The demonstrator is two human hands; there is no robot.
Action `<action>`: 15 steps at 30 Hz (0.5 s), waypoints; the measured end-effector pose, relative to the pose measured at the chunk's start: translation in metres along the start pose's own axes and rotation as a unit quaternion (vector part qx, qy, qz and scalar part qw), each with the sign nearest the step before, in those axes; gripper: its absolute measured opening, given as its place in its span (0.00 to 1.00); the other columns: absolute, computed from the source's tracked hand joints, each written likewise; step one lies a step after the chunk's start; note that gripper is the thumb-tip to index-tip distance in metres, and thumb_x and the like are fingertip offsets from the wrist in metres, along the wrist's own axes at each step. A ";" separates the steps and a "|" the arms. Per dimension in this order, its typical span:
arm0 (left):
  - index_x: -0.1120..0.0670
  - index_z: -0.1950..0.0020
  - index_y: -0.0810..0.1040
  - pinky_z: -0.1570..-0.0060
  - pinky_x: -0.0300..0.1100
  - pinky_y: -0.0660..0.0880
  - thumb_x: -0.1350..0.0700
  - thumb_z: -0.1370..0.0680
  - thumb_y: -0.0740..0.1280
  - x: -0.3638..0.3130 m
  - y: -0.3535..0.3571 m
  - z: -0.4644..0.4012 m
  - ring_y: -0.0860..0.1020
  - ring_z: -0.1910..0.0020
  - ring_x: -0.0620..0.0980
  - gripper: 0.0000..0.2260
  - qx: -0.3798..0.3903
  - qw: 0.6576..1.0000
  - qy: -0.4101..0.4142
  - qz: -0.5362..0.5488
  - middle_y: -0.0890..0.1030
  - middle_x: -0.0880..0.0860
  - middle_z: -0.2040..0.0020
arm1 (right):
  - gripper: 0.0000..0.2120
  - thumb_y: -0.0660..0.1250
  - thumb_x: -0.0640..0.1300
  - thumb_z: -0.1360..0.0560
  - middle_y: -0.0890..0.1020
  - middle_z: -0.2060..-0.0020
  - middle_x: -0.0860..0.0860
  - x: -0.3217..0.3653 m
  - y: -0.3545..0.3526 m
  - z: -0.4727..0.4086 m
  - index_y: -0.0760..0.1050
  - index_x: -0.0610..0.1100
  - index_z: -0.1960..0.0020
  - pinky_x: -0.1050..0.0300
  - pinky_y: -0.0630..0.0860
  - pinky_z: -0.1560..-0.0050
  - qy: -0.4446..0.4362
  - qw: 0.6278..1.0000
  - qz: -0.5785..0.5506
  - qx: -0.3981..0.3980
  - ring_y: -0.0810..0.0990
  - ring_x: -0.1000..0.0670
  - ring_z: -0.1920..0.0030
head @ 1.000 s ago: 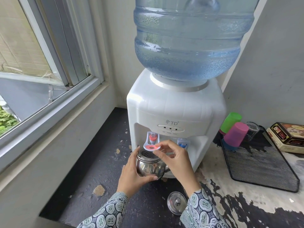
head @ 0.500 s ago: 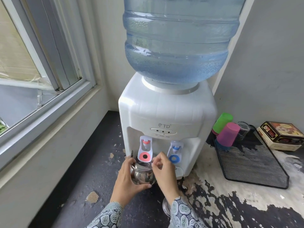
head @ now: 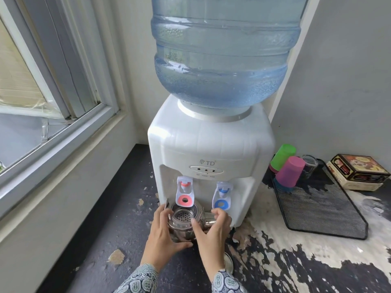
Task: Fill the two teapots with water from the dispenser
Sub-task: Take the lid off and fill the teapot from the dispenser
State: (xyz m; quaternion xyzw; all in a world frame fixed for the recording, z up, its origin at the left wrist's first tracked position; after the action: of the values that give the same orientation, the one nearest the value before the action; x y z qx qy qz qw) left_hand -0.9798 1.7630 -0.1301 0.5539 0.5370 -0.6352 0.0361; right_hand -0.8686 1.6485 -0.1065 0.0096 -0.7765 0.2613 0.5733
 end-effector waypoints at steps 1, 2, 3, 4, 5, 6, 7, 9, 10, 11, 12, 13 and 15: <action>0.52 0.39 0.64 0.33 0.44 0.66 0.44 0.47 0.80 0.000 0.000 0.000 0.64 0.32 0.48 0.42 0.001 1.000 0.001 0.000 0.61 0.52 0.31 | 0.26 0.76 0.44 0.36 0.65 0.48 0.49 -0.006 0.002 -0.001 0.64 0.44 0.46 0.59 0.63 0.46 0.032 0.999 -0.004 0.006 0.65 0.49 0.48; 0.51 0.39 0.64 0.33 0.42 0.65 0.45 0.46 0.80 -0.002 0.000 0.000 0.63 0.32 0.47 0.42 0.001 1.000 0.004 0.001 0.61 0.51 0.31 | 0.28 0.76 0.44 0.36 0.64 0.47 0.48 -0.010 0.004 -0.003 0.64 0.42 0.43 0.57 0.62 0.45 0.054 0.998 -0.006 0.012 0.63 0.49 0.46; 0.50 0.39 0.63 0.33 0.40 0.63 0.45 0.46 0.80 -0.002 0.000 0.001 0.62 0.32 0.45 0.41 0.002 1.000 0.005 0.003 0.61 0.50 0.30 | 0.30 0.76 0.44 0.36 0.63 0.45 0.47 -0.012 0.004 -0.004 0.63 0.41 0.41 0.56 0.62 0.45 0.065 0.998 -0.007 0.014 0.61 0.49 0.46; 0.49 0.39 0.63 0.33 0.39 0.61 0.45 0.46 0.80 -0.002 0.001 0.002 0.61 0.32 0.45 0.41 0.004 1.000 0.003 0.003 0.61 0.50 0.29 | 0.31 0.76 0.45 0.36 0.63 0.44 0.47 -0.013 0.004 -0.005 0.63 0.41 0.41 0.56 0.61 0.45 0.071 0.997 -0.004 0.012 0.61 0.49 0.46; 0.49 0.38 0.63 0.33 0.40 0.61 0.45 0.45 0.80 -0.002 0.001 0.001 0.61 0.31 0.46 0.41 0.005 1.000 -0.001 0.003 0.61 0.49 0.29 | 0.31 0.76 0.46 0.37 0.63 0.44 0.45 -0.014 0.002 -0.006 0.63 0.41 0.41 0.54 0.61 0.46 0.076 0.997 0.005 0.007 0.61 0.48 0.46; 0.48 0.38 0.63 0.32 0.41 0.61 0.46 0.45 0.80 -0.002 0.001 0.001 0.62 0.31 0.48 0.41 0.009 1.000 -0.005 0.003 0.62 0.50 0.29 | 0.32 0.76 0.48 0.37 0.64 0.43 0.45 -0.017 0.001 -0.008 0.63 0.42 0.41 0.53 0.62 0.45 0.084 0.996 0.019 0.001 0.62 0.46 0.45; 0.47 0.39 0.63 0.32 0.42 0.61 0.46 0.45 0.80 -0.001 0.001 0.001 0.62 0.30 0.49 0.41 0.012 1.000 -0.006 0.003 0.62 0.50 0.29 | 0.33 0.77 0.49 0.38 0.64 0.42 0.44 -0.020 0.000 -0.009 0.63 0.42 0.41 0.50 0.63 0.43 0.095 0.995 0.029 -0.003 0.63 0.43 0.43; 0.45 0.39 0.63 0.33 0.40 0.59 0.46 0.45 0.80 0.000 0.000 0.000 0.61 0.29 0.48 0.40 0.019 1.000 -0.003 0.003 0.60 0.49 0.28 | 0.35 0.77 0.51 0.39 0.62 0.43 0.46 -0.025 -0.001 -0.009 0.60 0.45 0.42 0.45 0.65 0.40 0.120 0.993 0.011 0.002 0.63 0.41 0.41; 0.46 0.39 0.64 0.33 0.39 0.58 0.46 0.45 0.80 0.002 0.000 -0.001 0.60 0.29 0.46 0.40 0.021 1.000 -0.002 0.003 0.60 0.49 0.28 | 0.34 0.77 0.50 0.38 0.61 0.43 0.48 -0.026 -0.001 -0.008 0.58 0.47 0.43 0.46 0.65 0.40 0.127 0.992 -0.022 0.011 0.63 0.43 0.42; 0.47 0.38 0.65 0.34 0.39 0.58 0.46 0.45 0.80 0.003 -0.001 -0.002 0.59 0.29 0.44 0.40 0.024 1.000 0.000 0.003 0.59 0.49 0.27 | 0.34 0.77 0.48 0.37 0.60 0.43 0.48 -0.024 0.000 -0.007 0.56 0.48 0.44 0.50 0.64 0.41 0.128 0.990 -0.062 0.024 0.62 0.45 0.42; 0.47 0.38 0.66 0.34 0.38 0.57 0.46 0.45 0.80 0.003 -0.002 -0.002 0.58 0.30 0.42 0.40 0.027 1.000 0.000 0.004 0.59 0.48 0.27 | 0.34 0.77 0.45 0.37 0.60 0.42 0.47 -0.021 0.002 -0.007 0.54 0.49 0.44 0.53 0.64 0.42 0.122 0.987 -0.098 0.036 0.62 0.46 0.42; 0.48 0.38 0.66 0.34 0.38 0.58 0.47 0.45 0.80 0.003 -0.003 -0.003 0.59 0.31 0.42 0.40 0.032 0.999 0.000 0.002 0.59 0.47 0.27 | 0.34 0.76 0.43 0.36 0.60 0.41 0.47 -0.019 0.004 -0.007 0.53 0.50 0.44 0.53 0.65 0.40 0.116 0.985 -0.124 0.044 0.62 0.47 0.41; 0.47 0.38 0.67 0.37 0.38 0.63 0.47 0.45 0.81 0.003 -0.007 -0.004 0.65 0.33 0.44 0.39 0.045 0.999 -0.006 0.000 0.59 0.45 0.29 | 0.35 0.76 0.42 0.35 0.60 0.39 0.46 -0.016 0.006 -0.006 0.52 0.52 0.44 0.48 0.66 0.36 0.113 0.982 -0.142 0.053 0.63 0.46 0.39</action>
State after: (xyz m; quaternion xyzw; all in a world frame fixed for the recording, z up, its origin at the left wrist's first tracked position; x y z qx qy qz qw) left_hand -0.9831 1.7702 -0.1273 0.5513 0.5076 -0.6619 0.0148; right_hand -0.8600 1.6514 -0.1222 0.1205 -0.6826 0.2169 0.6874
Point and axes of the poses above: each hand's wrist, its own z-axis away from the middle knuckle, its own y-axis out of the palm, x = y × z, the point moved 7 cm from there along -z, towards the middle knuckle
